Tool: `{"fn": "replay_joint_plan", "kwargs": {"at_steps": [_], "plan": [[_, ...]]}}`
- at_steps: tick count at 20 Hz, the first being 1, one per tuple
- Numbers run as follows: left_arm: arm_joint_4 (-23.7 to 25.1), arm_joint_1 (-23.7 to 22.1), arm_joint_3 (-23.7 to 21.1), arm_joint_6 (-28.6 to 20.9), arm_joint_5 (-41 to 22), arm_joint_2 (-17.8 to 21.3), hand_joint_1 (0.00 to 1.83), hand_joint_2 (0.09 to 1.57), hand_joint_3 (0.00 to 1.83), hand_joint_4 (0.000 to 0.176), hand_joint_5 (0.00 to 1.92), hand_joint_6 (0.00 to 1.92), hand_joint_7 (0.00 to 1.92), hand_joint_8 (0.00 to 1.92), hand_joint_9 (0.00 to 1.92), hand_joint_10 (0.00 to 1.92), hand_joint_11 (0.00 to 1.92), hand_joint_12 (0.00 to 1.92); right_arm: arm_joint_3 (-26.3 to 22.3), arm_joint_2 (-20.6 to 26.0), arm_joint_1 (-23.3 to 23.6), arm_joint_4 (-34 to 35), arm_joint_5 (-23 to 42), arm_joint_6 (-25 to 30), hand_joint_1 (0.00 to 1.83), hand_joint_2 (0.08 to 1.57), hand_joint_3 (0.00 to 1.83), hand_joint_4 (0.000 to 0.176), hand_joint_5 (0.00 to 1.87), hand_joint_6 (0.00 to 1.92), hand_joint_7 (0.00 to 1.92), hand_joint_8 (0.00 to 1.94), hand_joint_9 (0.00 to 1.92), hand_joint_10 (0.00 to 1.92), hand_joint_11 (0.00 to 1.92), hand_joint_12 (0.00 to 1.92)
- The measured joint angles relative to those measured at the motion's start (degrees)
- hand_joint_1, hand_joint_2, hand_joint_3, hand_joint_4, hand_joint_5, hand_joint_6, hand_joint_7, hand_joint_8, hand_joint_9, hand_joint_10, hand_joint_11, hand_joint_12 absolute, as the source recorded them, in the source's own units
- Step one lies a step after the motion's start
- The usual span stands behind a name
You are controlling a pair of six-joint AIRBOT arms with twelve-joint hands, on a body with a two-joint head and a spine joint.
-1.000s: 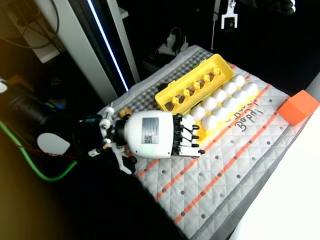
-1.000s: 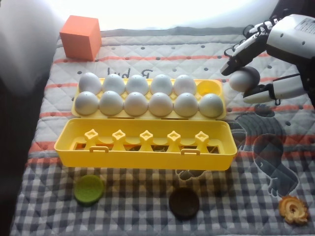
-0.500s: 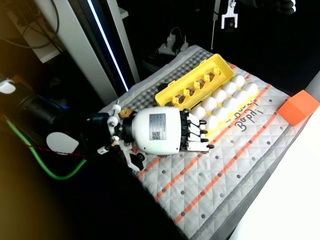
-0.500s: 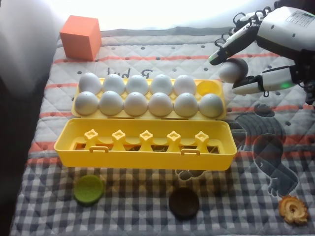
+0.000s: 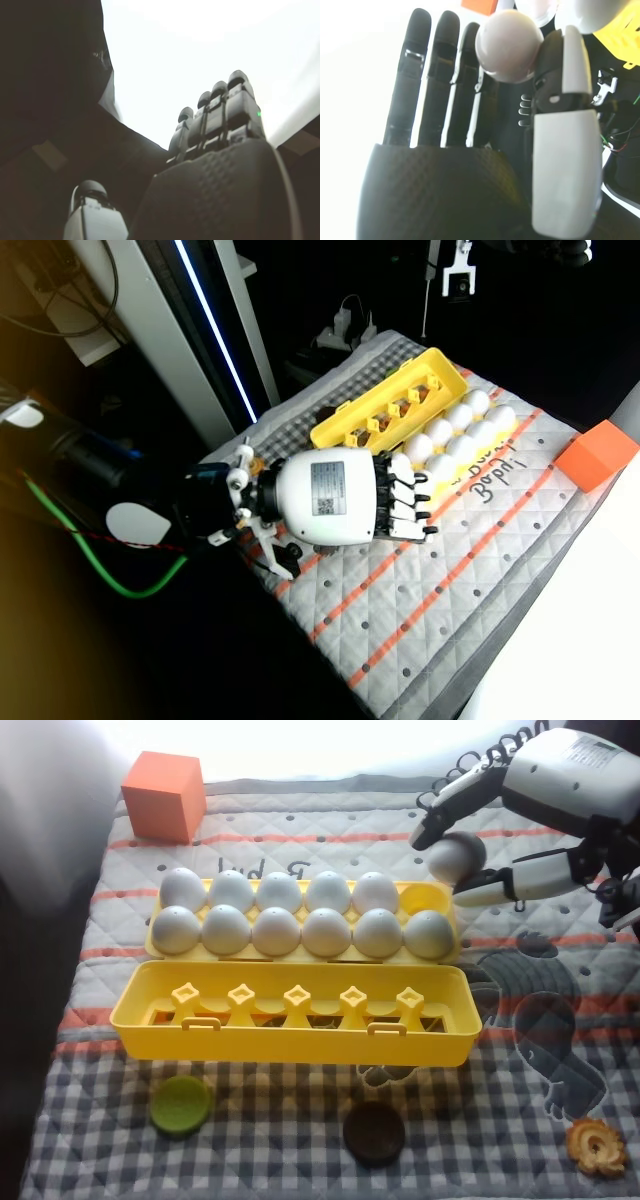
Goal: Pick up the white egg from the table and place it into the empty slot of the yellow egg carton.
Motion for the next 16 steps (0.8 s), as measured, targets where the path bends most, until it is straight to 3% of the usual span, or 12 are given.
{"fn": "replay_joint_plan", "kwargs": {"at_steps": [1, 2, 3, 4, 5, 6, 7, 8, 9, 10, 15, 16], "plan": [[-0.1, 0.0, 0.0, 0.0, -0.3, 0.1, 0.0, 0.68, 0.0, 0.107, 0.0, 0.0, 0.0, 0.0, 0.0, 0.0, 0.0, 0.0, 0.1, -0.3, 0.0, -0.1, 0.0, 0.0, 1.1, 1.12, 0.0, 0.0, 0.95, 1.01, 0.88, 0.0, 0.85, 0.0, 0.67, 0.27], [-0.1, 0.0, -0.1, 0.0, -0.5, 0.1, 0.0, 0.68, 0.01, 0.113, 0.0, 0.0, 0.0, 0.0, 0.0, 0.0, 0.0, 0.0, 0.2, -0.5, 0.2, -0.2, 0.1, 0.0, 1.08, 1.06, 0.0, 0.0, 0.79, 0.38, 0.86, 0.01, 0.85, 0.01, 0.69, 0.25], [0.0, 0.0, -0.1, 0.0, -0.3, 0.1, 0.0, 0.69, 0.01, 0.102, 0.0, 0.0, 0.0, 0.0, 0.0, 0.0, 0.0, 0.0, 0.2, -0.6, 0.3, -0.2, 0.1, 0.0, 1.1, 1.03, 0.0, 0.0, 0.85, 0.04, 0.91, 0.01, 0.88, 0.01, 0.74, 0.28], [0.0, 0.0, -0.1, 0.0, -0.4, 0.1, 0.0, 0.69, 0.01, 0.102, 0.0, 0.0, 0.0, 0.0, 0.0, 0.0, 0.0, 0.0, 0.2, -0.6, 0.3, -0.2, 0.1, 0.0, 1.1, 1.03, 0.0, 0.0, 0.85, 0.04, 0.91, 0.01, 0.88, 0.01, 0.74, 0.28], [-0.1, 0.0, -0.1, 0.0, -0.4, 0.1, 0.0, 0.68, 0.0, 0.107, 0.0, 0.0, 0.0, 0.0, 0.0, 0.0, 0.0, 0.0, 0.2, -0.6, 0.3, -0.2, 0.1, 0.0, 1.11, 1.12, 0.0, 0.0, 1.01, 0.7, 0.95, 0.0, 0.92, 0.0, 0.77, 0.32], [-0.1, 0.0, -0.1, 0.0, -0.4, 0.1, 0.0, 0.68, 0.0, 0.103, 0.0, 0.0, 0.0, 0.0, 0.0, 0.0, 0.0, 0.0, 0.3, -0.8, 0.3, -0.2, 0.2, 0.0, 1.09, 1.12, 0.0, 0.0, 0.97, 0.94, 0.95, 0.0, 0.94, 0.0, 0.76, 0.35], [0.0, 0.0, -0.1, 0.0, -0.4, 0.1, 0.0, 0.68, 0.0, 0.102, 0.0, 0.0, 0.0, 0.0, 0.0, 0.0, 0.0, 0.0, 0.3, -0.9, 0.3, -0.1, 0.1, 0.0, 1.07, 1.13, 0.0, 0.005, 0.94, 1.03, 0.95, 0.0, 0.95, 0.0, 0.75, 0.37], [0.0, 0.0, -0.1, 0.0, -0.4, 0.1, 0.0, 0.68, 0.0, 0.095, 0.0, 0.0, 0.0, 0.0, 0.0, 0.0, 0.0, 0.0, 0.3, -1.0, 0.3, -0.4, 0.1, 0.0, 1.04, 1.14, 0.0, 0.058, 0.93, 1.06, 0.98, 0.01, 0.97, 0.01, 0.78, 0.4], [0.0, 0.0, -0.1, 0.0, -0.4, 0.1, 0.0, 0.68, 0.0, 0.093, 0.0, 0.0, 0.0, 0.0, 0.0, 0.0, 0.0, 0.0, 0.3, -1.1, 0.3, -0.4, 0.1, 0.0, 0.97, 1.07, 0.0, 0.0, 0.82, 0.4, 0.96, 0.0, 0.98, 0.01, 0.78, 0.46], [-0.1, 0.0, -0.1, 0.0, -0.4, 0.1, 0.0, 0.67, 0.0, 0.09, 0.0, 0.0, 0.0, 0.0, 0.0, 0.0, 0.0, 0.0, 0.3, -1.2, 0.3, -0.4, 0.1, 0.0, 0.99, 1.06, 0.0, 0.0, 0.89, 0.03, 1.0, 0.0, 1.01, 0.0, 0.72, 0.64], [-0.1, 0.1, -0.1, 0.0, -0.4, 0.1, 0.0, 0.67, 0.0, 0.097, 0.0, 0.0, 0.0, 0.0, 0.0, 0.0, 0.0, 0.0, 0.3, -1.3, 0.3, -0.8, 0.1, 0.0, 0.94, 1.05, 0.0, 0.0, 0.87, 0.0, 0.92, 0.0, 0.92, 0.0, 0.6, 0.68], [0.0, 0.1, -0.1, 0.0, -0.4, 0.1, 0.0, 0.67, 0.0, 0.085, 0.0, 0.0, 0.0, 0.0, 0.0, 0.0, 0.0, 0.0, 0.3, -1.3, 0.3, -0.8, 0.1, 0.0, 0.9, 1.02, 0.0, 0.0, 0.78, 0.0, 0.83, 0.0, 0.85, 0.0, 0.59, 0.5]]}}
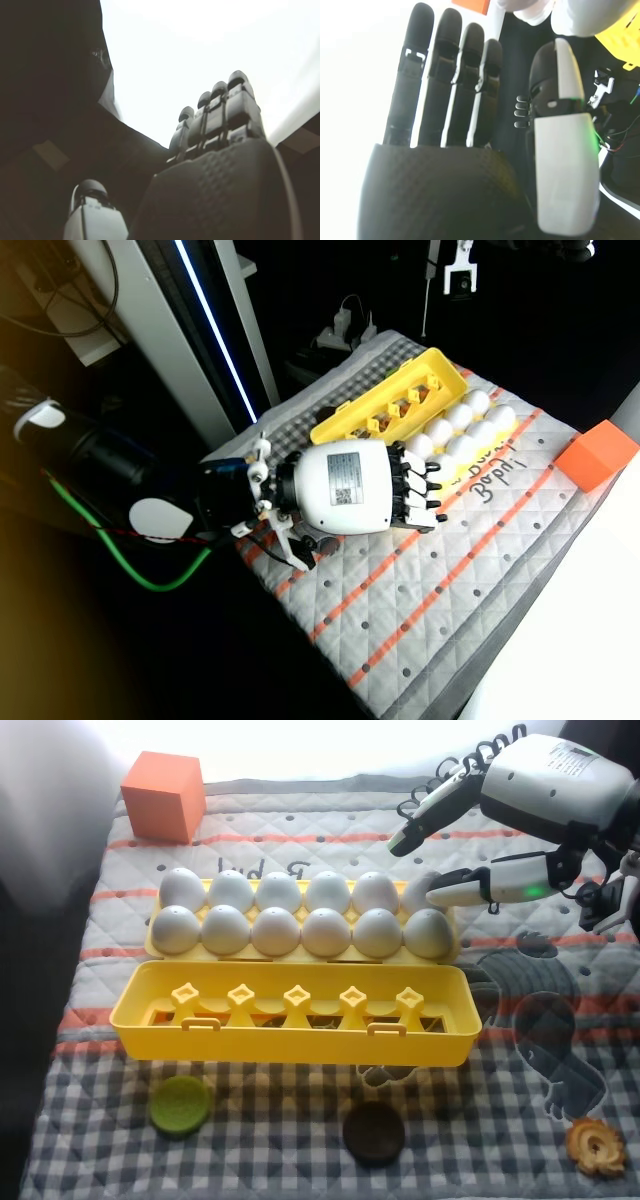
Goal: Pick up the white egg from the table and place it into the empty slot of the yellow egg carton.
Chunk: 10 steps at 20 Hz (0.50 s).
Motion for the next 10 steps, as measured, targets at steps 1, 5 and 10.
{"fn": "replay_joint_plan", "kwargs": {"at_steps": [1, 5, 10], "plan": [[0.0, 0.0, 0.0, 0.0, 0.0, 0.0, 0.0, 0.67, 0.0, 0.086, 0.0, 0.0, 0.0, 0.0, 0.0, 0.0, 0.0, 0.0, 0.0, 0.0, 0.0, 0.0, 0.0, 0.0, 0.87, 1.01, 0.0, 0.0, 0.72, 0.0, 0.76, 0.0, 0.76, 0.0, 0.54, 0.39], [0.0, 0.0, 0.0, 0.0, 0.0, 0.0, 0.0, 0.68, 0.0, 0.097, 0.0, 0.0, 0.0, 0.0, 0.0, 0.0, 0.0, 0.0, -0.1, 0.4, 0.0, -0.1, 0.0, 0.0, 0.97, 0.94, 0.0, 0.0, 0.63, 0.0, 0.74, 0.0, 0.74, 0.0, 0.61, 0.24], [0.0, 0.0, -0.2, 0.0, 0.0, 0.0, 0.0, 0.67, 0.0, 0.097, 0.0, 0.0, 0.0, 0.0, 0.0, 0.0, 0.0, 0.0, -0.5, 0.8, 0.1, 0.0, 0.0, 0.0, 0.79, 0.93, 0.0, 0.061, 0.52, 0.0, 0.5, 0.0, 0.52, 0.0, 0.42, 0.15]]}}
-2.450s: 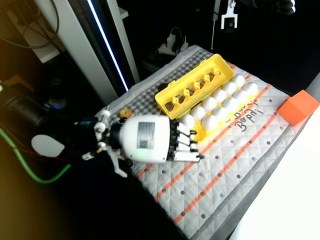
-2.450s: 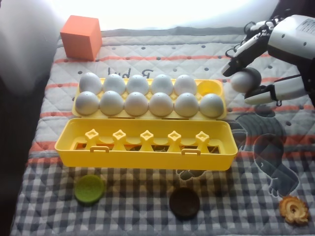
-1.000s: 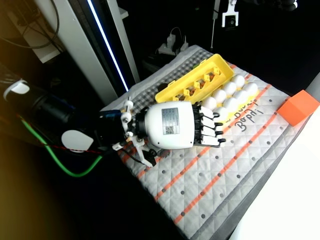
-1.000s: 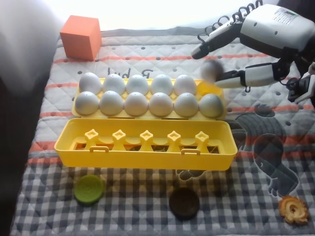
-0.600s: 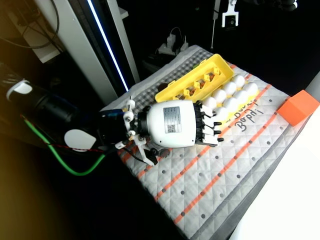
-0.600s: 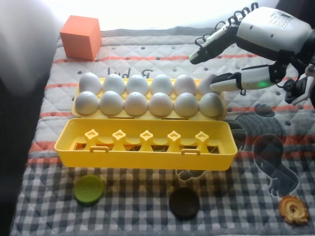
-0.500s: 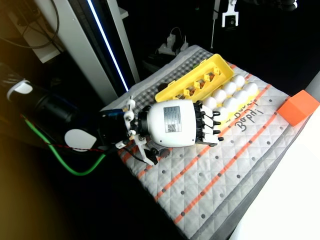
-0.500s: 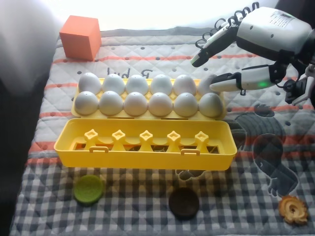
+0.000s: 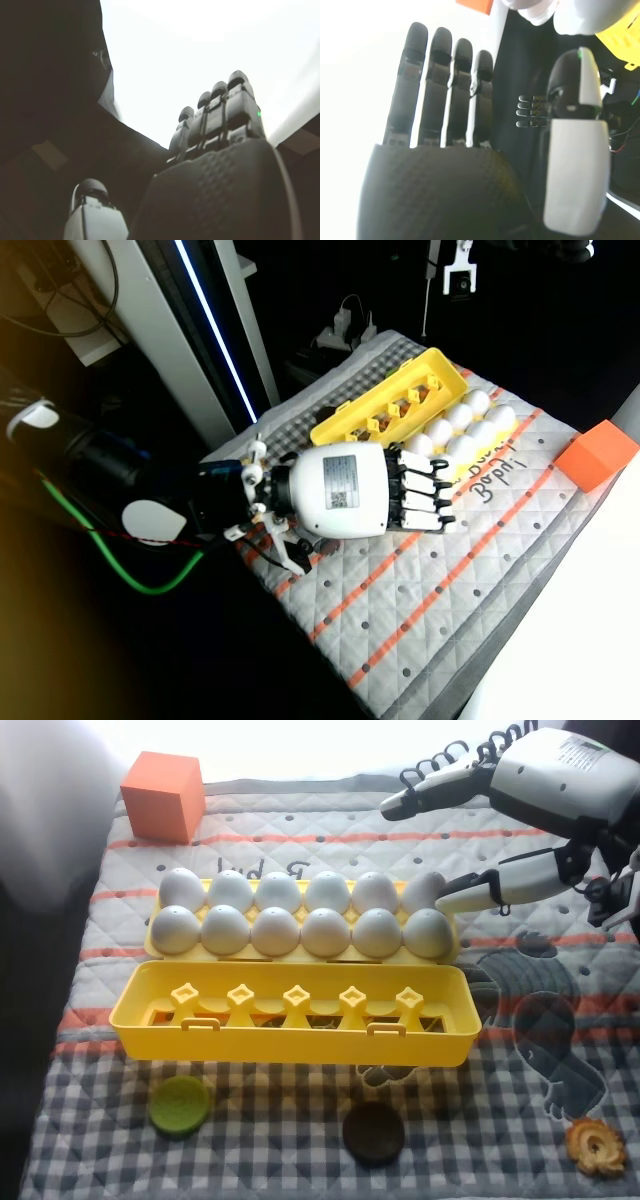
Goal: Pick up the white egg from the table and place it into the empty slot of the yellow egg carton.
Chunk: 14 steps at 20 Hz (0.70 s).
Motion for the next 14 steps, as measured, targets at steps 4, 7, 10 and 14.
{"fn": "replay_joint_plan", "kwargs": {"at_steps": [4, 7, 10, 14], "plan": [[-0.2, 0.0, 0.0, 0.0, 0.0, 0.0, 0.0, 0.66, 0.0, 0.088, 0.0, 0.0, 0.0, 0.0, 0.0, 0.0, 0.0, 0.0, -1.1, 0.2, 0.0, -0.6, 0.0, 0.0, 0.48, 0.99, 0.02, 0.155, 0.34, 0.0, 0.29, 0.0, 0.27, 0.0, 0.16, 0.05], [-0.1, 0.0, 0.0, 0.0, 0.1, 0.0, 0.0, 0.65, 0.0, 0.08, 0.0, 0.0, 0.0, 0.0, 0.0, 0.0, 0.0, 0.0, -1.9, 1.4, -0.3, -0.8, 0.1, 0.0, 0.23, 1.02, 0.01, 0.074, 0.3, 0.0, 0.25, 0.0, 0.19, 0.0, 0.17, 0.06], [-0.2, 0.0, 0.0, 0.0, 0.3, 0.0, 0.0, 0.66, 0.0, 0.076, 0.0, 0.0, 0.0, 0.0, 0.0, 0.0, 0.0, 0.0, -2.7, 3.3, -1.4, -0.5, -0.1, 0.0, 0.17, 1.01, 0.01, 0.095, 0.26, 0.0, 0.2, 0.0, 0.15, 0.0, 0.13, 0.04], [-0.2, 0.0, 0.0, 0.0, 0.4, 0.0, 0.0, 0.66, 0.0, 0.09, 0.0, 0.0, 0.0, 0.0, 0.0, 0.0, 0.0, 0.0, -4.1, 5.7, -2.8, -0.7, -0.2, 0.0, 0.16, 1.06, 0.01, 0.105, 0.26, 0.0, 0.2, 0.0, 0.13, 0.0, 0.09, 0.03]]}}
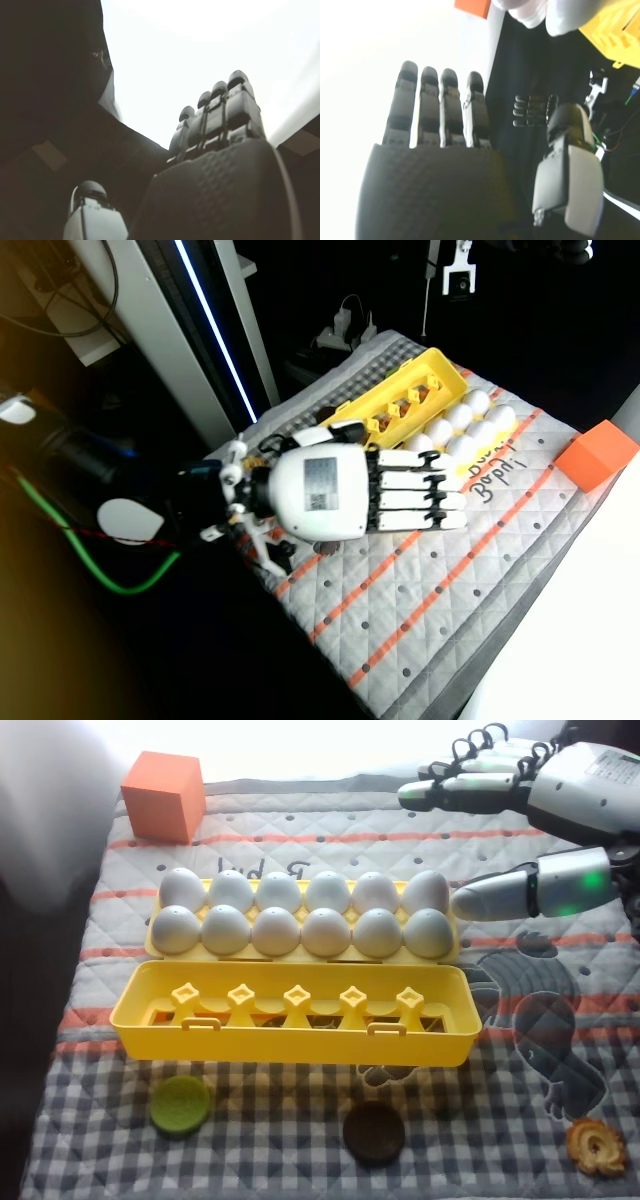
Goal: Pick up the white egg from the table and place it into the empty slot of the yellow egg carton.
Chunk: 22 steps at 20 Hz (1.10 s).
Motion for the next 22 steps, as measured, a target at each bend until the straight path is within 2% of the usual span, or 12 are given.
{"fn": "replay_joint_plan", "kwargs": {"at_steps": [1, 5, 6, 8, 9, 10, 14, 16, 17, 18, 20, 22], "plan": [[0.0, 0.3, 0.0, 0.0, 0.0, 0.0, 0.0, 0.67, 0.0, 0.088, 0.0, 0.0, 0.0, 0.0, 0.0, 0.0, 0.0, 0.0, -0.5, 0.7, -0.8, 0.9, 0.3, 0.0, 0.17, 1.04, 0.0, 0.13, 0.25, 0.0, 0.17, 0.0, 0.1, 0.0, 0.07, 0.02], [-0.2, 0.5, 0.0, 0.0, 0.0, 0.0, 0.0, 0.66, 0.0, 0.084, 0.0, 0.0, 0.0, 0.0, 0.0, 0.0, 0.0, 0.0, -3.1, 2.9, -2.5, 1.9, -0.5, -2.3, 0.09, 0.97, 0.0, 0.12, 0.23, 0.0, 0.15, 0.0, 0.04, 0.0, 0.04, 0.01], [-0.2, 0.5, 0.0, 0.0, 0.0, 0.0, 0.0, 0.67, 0.0, 0.084, 0.0, 0.0, 0.0, 0.0, 0.0, 0.0, 0.0, 0.0, -4.3, 3.7, -3.2, 3.4, 0.0, -3.6, 0.09, 1.0, 0.0, 0.088, 0.23, 0.0, 0.16, 0.0, 0.06, 0.01, 0.04, 0.01], [-0.2, 0.8, 0.0, 0.0, -0.1, 0.0, 0.0, 0.66, 0.0, 0.095, 0.0, 0.0, 0.0, 0.0, 0.0, 0.0, 0.0, 0.0, -6.3, 5.0, -4.5, 5.7, 0.7, -6.8, 0.04, 0.98, 0.0, 0.139, 0.22, 0.0, 0.14, 0.0, 0.03, 0.0, 0.0, 0.0], [-0.4, 0.9, 0.0, 0.0, 0.1, 0.0, 0.0, 0.65, 0.0, 0.097, 0.0, 0.0, 0.0, 0.0, 0.0, 0.0, 0.0, 0.0, -6.9, 5.2, -5.5, 7.1, 1.4, -7.9, 0.03, 0.97, 0.0, 0.119, 0.24, 0.01, 0.16, 0.01, 0.03, 0.0, 0.0, 0.0], [-0.6, 0.9, 0.0, 0.0, 0.0, 0.0, 0.0, 0.65, 0.0, 0.103, 0.0, 0.0, 0.0, 0.0, 0.0, 0.0, 0.0, 0.0, -7.2, 5.3, -7.3, 8.8, 2.8, -8.2, 0.01, 0.96, 0.0, 0.119, 0.24, 0.01, 0.16, 0.01, 0.04, 0.01, 0.03, 0.01], [-0.5, 1.0, 0.0, 0.0, 0.1, 0.0, 0.0, 0.64, 0.0, 0.078, 0.0, 0.0, 0.0, 0.0, 0.0, 0.0, 0.0, 0.0, -7.7, 5.8, -11.3, 12.2, 3.9, -8.3, 0.01, 0.91, 0.0, 0.146, 0.21, 0.0, 0.11, 0.0, 0.01, 0.0, 0.01, 0.0], [-0.5, 1.1, 0.0, 0.0, 0.0, 0.0, 0.0, 0.63, 0.0, 0.076, 0.0, 0.0, 0.0, 0.0, 0.0, 0.0, 0.0, 0.0, -8.4, 6.8, -12.8, 13.9, 5.1, -8.5, 0.0, 0.89, 0.0, 0.121, 0.2, 0.0, 0.12, 0.01, 0.02, 0.01, 0.0, 0.0], [-0.5, 1.3, 0.0, 0.0, -0.1, 0.0, 0.0, 0.63, 0.0, 0.07, 0.0, 0.0, 0.0, 0.0, 0.0, 0.0, 0.0, 0.0, -9.0, 7.4, -13.9, 15.0, 6.1, -9.0, 0.0, 0.87, 0.0, 0.136, 0.19, 0.0, 0.12, 0.0, 0.01, 0.0, 0.0, 0.0], [-0.5, 1.6, -0.1, 0.0, 0.0, 0.0, 0.0, 0.62, 0.0, 0.08, 0.0, 0.0, 0.0, 0.0, 0.0, 0.0, 0.0, 0.0, -9.8, 8.2, -15.9, 16.9, 7.5, -9.5, 0.0, 0.86, 0.0, 0.126, 0.19, 0.0, 0.12, 0.0, 0.01, 0.0, 0.0, 0.0], [-0.7, 1.6, -0.1, 0.0, 0.0, 0.0, 0.0, 0.64, 0.0, 0.07, 0.0, 0.0, 0.0, 0.0, 0.0, 0.0, 0.0, 0.0, -10.8, 9.1, -18.9, 19.2, 8.8, -10.0, 0.0, 0.86, 0.0, 0.113, 0.21, 0.01, 0.14, 0.01, 0.0, 0.0, 0.0, 0.0], [-0.6, 1.6, -0.1, 0.0, 0.0, 0.0, 0.0, 0.62, 0.0, 0.088, 0.0, 0.0, 0.0, 0.0, 0.0, 0.0, 0.0, 0.0, -11.9, 10.0, -20.7, 20.9, 10.0, -10.9, 0.0, 0.87, 0.0, 0.107, 0.2, 0.0, 0.14, 0.01, 0.0, 0.0, 0.01, 0.0]]}}
